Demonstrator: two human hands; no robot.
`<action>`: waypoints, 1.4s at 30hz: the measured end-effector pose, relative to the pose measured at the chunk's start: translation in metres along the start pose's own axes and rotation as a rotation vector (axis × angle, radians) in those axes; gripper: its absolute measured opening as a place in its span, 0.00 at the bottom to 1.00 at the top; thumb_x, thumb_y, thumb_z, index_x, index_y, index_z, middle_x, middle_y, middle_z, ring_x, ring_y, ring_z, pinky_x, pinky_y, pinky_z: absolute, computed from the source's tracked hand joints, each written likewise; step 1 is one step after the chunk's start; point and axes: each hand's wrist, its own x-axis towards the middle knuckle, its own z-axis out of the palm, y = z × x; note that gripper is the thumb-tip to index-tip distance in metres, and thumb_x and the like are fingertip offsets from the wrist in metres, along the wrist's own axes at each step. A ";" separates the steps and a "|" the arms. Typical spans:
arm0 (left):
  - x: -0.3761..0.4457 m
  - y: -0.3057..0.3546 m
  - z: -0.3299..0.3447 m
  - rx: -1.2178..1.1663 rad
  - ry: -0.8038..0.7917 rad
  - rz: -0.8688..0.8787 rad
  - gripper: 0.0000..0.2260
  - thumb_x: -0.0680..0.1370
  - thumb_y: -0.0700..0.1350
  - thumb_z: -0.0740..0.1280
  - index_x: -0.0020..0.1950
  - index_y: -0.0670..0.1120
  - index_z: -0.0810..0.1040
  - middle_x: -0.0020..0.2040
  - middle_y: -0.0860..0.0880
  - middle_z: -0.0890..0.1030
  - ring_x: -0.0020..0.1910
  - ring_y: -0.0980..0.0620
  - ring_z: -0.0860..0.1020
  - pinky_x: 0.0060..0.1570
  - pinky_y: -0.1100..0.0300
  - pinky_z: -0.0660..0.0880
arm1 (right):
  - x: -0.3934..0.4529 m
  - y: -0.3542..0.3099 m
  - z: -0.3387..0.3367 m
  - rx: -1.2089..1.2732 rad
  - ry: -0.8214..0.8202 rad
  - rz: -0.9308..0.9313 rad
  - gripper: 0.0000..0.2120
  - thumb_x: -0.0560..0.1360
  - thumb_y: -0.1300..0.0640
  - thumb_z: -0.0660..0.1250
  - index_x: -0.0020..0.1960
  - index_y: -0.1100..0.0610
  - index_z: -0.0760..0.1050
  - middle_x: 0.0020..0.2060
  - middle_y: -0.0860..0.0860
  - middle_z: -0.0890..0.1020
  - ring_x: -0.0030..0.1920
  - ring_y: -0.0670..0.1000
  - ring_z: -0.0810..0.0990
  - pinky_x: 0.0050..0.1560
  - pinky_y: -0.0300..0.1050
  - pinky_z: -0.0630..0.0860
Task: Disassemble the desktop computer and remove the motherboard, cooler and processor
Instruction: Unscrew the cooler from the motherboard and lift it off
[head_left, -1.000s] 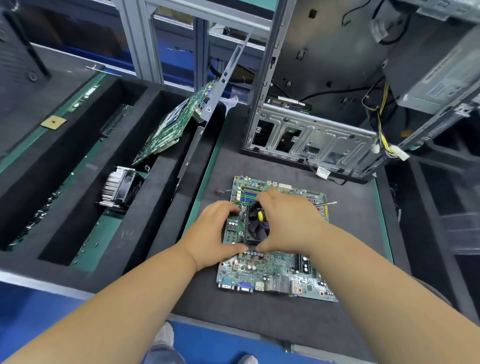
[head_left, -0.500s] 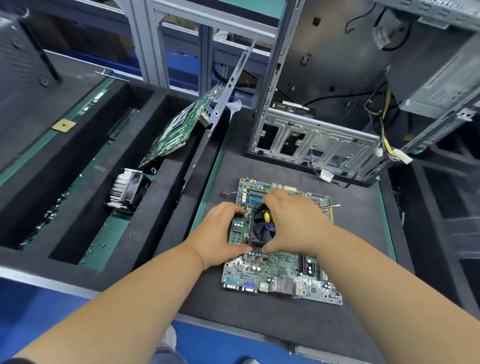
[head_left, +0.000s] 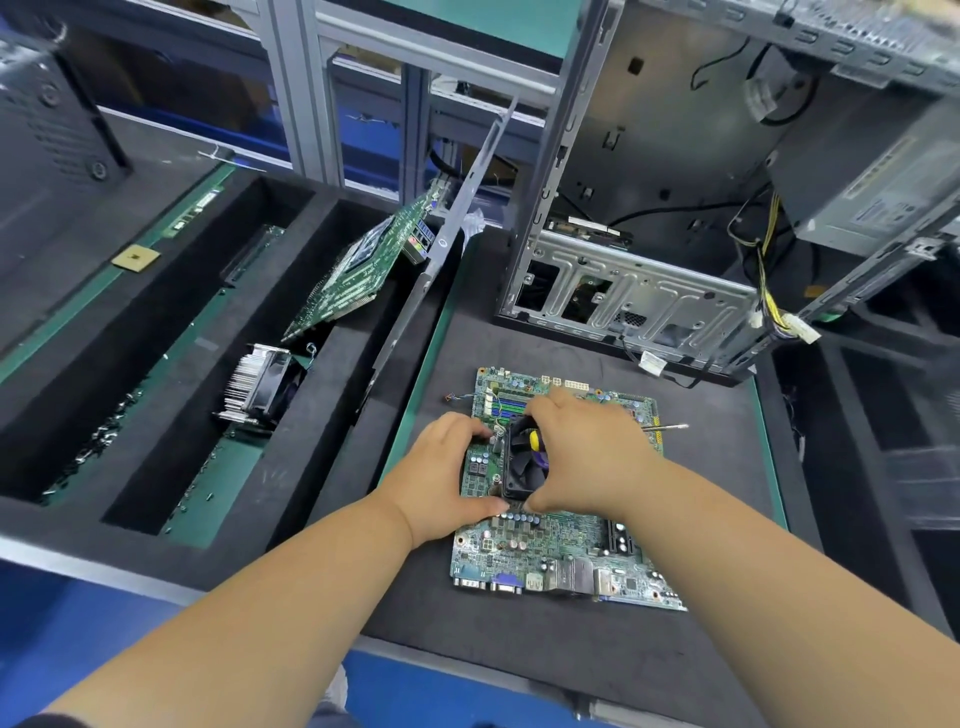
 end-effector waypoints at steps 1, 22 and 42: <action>0.000 0.000 0.000 -0.004 -0.001 -0.002 0.34 0.66 0.61 0.75 0.67 0.54 0.66 0.62 0.59 0.66 0.65 0.60 0.64 0.66 0.60 0.66 | 0.000 -0.001 0.000 0.009 -0.016 0.001 0.38 0.58 0.35 0.74 0.62 0.50 0.68 0.53 0.48 0.72 0.49 0.54 0.77 0.47 0.49 0.70; -0.006 0.015 -0.008 -0.121 0.054 0.007 0.32 0.68 0.61 0.74 0.68 0.54 0.68 0.64 0.59 0.69 0.64 0.64 0.63 0.61 0.72 0.58 | 0.028 -0.017 -0.032 1.764 0.359 -0.231 0.12 0.72 0.50 0.60 0.35 0.55 0.74 0.36 0.54 0.77 0.34 0.53 0.69 0.38 0.48 0.64; -0.007 0.021 -0.012 -0.162 0.015 -0.044 0.33 0.69 0.61 0.74 0.69 0.55 0.67 0.61 0.62 0.67 0.61 0.66 0.63 0.59 0.73 0.57 | 0.032 -0.023 -0.025 1.746 0.346 -0.258 0.12 0.75 0.53 0.57 0.36 0.56 0.74 0.37 0.55 0.76 0.34 0.52 0.69 0.38 0.44 0.67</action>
